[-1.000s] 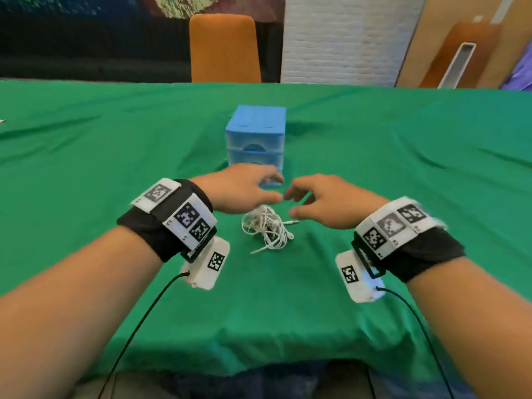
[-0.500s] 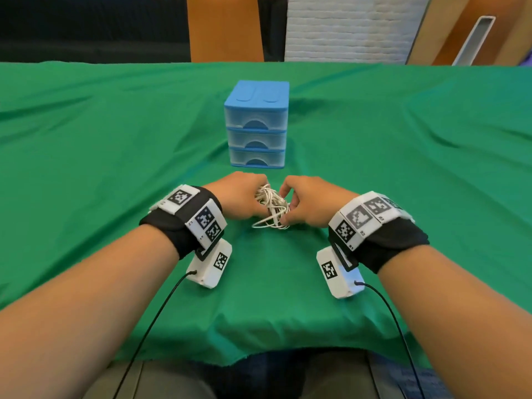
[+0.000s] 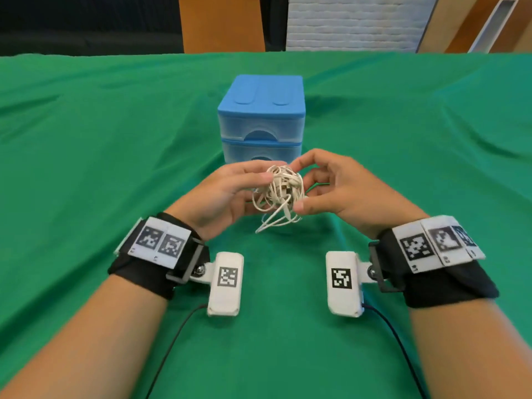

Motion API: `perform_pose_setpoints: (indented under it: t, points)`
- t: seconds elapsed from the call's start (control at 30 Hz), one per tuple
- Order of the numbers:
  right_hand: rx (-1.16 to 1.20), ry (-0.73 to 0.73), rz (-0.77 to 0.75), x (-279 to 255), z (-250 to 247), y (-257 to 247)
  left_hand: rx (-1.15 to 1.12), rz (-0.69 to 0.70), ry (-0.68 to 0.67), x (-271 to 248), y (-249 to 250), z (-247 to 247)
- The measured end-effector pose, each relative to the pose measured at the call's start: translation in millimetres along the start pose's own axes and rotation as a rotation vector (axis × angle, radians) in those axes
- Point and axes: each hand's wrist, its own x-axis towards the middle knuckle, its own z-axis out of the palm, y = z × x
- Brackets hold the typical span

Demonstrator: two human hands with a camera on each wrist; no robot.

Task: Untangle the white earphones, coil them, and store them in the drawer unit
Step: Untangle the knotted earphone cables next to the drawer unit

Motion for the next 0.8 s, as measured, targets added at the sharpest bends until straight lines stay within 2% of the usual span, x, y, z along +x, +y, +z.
perform_pose_setpoints:
  t: [0.17,0.27,0.5,0.57,0.67,0.8]
  points:
    - [0.167,-0.007,-0.013,2,0,13,-0.024,0.021,0.020,11,-1,-4]
    - [0.248,0.037,-0.031,-1,1,12,-0.101,0.051,0.020,7,-5,-3]
    - [0.461,0.052,-0.101,-4,5,14,-0.426,0.099,-0.126,-5,-11,2]
    - [0.469,0.041,-0.132,-6,6,13,-0.355,0.140,-0.153,-6,-11,4]
    - [0.486,0.060,-0.150,-10,6,10,-0.264,0.219,-0.103,-5,-13,5]
    - [0.434,0.218,-0.118,-10,1,9,-0.220,0.319,-0.049,-4,-14,4]
